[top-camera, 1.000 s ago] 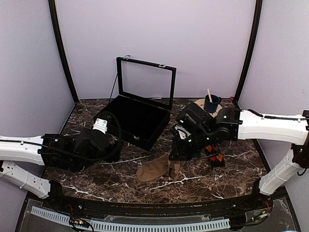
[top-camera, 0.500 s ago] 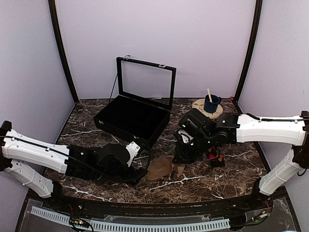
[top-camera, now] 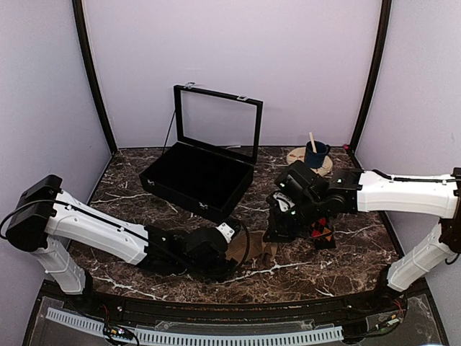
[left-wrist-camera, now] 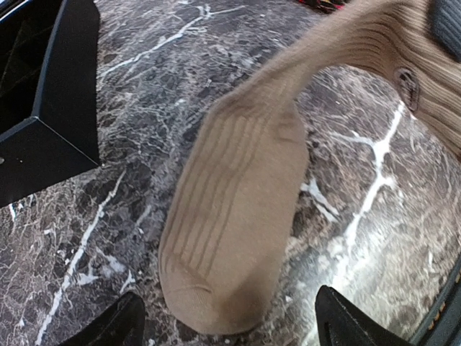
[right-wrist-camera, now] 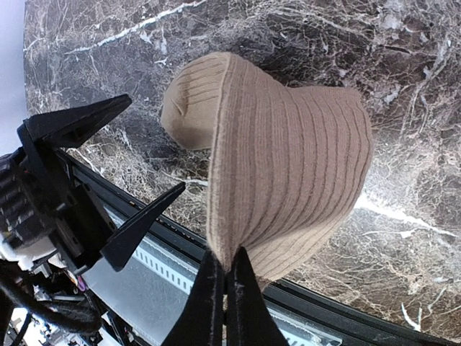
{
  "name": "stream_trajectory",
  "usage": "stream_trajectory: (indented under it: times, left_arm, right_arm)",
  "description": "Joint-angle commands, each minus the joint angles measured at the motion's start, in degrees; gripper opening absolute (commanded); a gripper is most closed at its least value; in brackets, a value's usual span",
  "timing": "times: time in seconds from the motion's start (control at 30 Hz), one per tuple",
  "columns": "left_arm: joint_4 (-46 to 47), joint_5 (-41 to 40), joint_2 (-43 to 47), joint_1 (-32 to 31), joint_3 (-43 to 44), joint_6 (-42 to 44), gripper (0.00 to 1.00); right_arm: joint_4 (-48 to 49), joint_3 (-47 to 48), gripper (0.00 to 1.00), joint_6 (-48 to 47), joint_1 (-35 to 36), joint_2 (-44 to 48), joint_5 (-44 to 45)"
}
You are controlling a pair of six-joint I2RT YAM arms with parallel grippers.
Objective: Roll the socks
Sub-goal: Place the sock at the center of the board.
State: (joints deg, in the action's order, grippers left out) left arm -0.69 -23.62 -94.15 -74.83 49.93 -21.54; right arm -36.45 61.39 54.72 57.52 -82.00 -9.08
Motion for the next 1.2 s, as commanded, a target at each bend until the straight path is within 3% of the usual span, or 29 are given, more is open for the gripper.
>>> stream_trajectory:
  times: [0.0,0.3,0.83,1.17]
  left_arm:
    - [0.69,-4.77,-1.53,1.41,2.51,-3.18,0.85]
    - [0.58,-2.33,-5.49,6.49,3.29,-5.63,0.84]
    - [-8.71,-3.8,-8.29,6.88,3.29,-8.91,0.83]
    - [-14.9,-4.81,-10.07,7.42,4.17,-9.6,0.82]
  right_arm:
    - [1.08,-1.53,0.0,-1.05,-1.23,1.68,-1.55]
    - [0.59,-1.98,0.0,-2.99,-3.4,1.49,-3.5]
    - [-1.35,-0.31,0.0,-9.14,-11.54,-1.4,-4.54]
    - [-1.85,4.2,0.06,-14.22,-14.54,-8.56,-2.53]
